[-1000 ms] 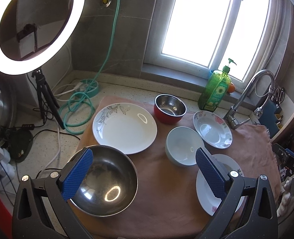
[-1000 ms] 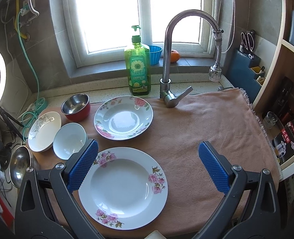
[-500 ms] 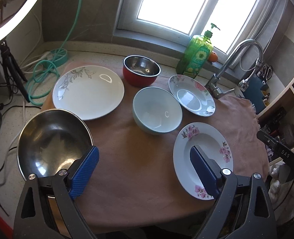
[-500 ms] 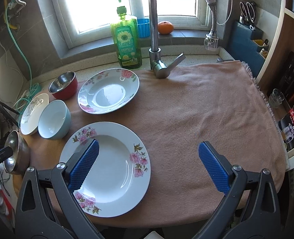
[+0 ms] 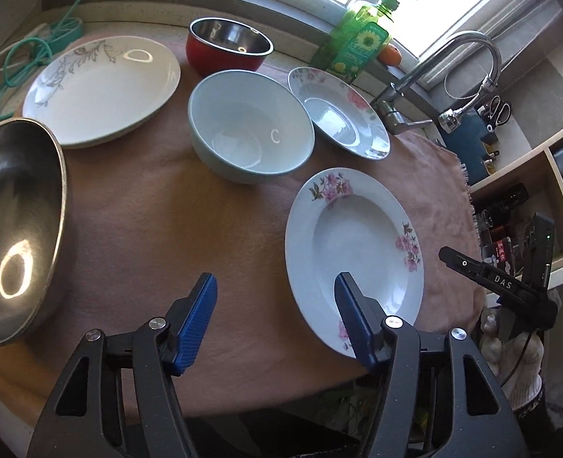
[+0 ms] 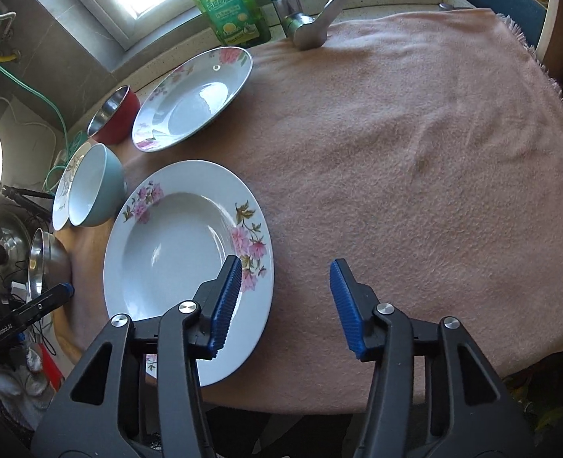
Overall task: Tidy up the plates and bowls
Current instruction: 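Reach the right gripper to the pink-flower deep plate rim and close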
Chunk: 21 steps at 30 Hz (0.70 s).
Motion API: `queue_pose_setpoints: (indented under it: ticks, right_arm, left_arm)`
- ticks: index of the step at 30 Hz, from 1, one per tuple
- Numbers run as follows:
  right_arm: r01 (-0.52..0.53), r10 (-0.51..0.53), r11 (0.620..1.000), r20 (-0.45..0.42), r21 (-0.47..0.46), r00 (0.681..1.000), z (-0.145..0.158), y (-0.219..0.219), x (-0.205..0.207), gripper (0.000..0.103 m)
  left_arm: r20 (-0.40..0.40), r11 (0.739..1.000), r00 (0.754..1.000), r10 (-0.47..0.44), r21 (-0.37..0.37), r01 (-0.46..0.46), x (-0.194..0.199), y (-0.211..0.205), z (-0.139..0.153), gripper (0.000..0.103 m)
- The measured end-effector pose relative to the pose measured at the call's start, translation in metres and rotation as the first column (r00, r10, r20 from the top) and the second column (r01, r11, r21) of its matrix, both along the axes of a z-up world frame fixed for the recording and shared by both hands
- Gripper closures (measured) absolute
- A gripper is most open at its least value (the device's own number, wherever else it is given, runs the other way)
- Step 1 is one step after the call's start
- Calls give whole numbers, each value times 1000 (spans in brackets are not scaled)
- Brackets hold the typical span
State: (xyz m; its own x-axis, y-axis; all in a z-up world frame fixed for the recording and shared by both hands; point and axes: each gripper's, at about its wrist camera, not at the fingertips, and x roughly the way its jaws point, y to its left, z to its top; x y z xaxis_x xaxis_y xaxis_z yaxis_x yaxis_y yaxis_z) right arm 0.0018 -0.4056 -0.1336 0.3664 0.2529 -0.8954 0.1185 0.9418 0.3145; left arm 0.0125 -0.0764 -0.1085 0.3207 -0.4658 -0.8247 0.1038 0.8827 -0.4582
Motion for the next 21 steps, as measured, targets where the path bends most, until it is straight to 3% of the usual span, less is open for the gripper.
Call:
queue_pose_setpoints:
  ticks: [6,13,21]
  right_arm:
    - [-4,6,999,-42,44,999,-13,-5,7,55]
    - [-4,11,995,-70,96,997,-24,-9,19,58]
    - [-28,45,985,-91,171,995,-35,-5,29,68]
  left_arm:
    - [-50,999,999,-12,-33,10,5,-12,-15,52]
    - [-74,998,997,-12,-54,8,11,-17,-26,71]
    - [-97,998,995,-20,-65,14,18,-24,-32,78]
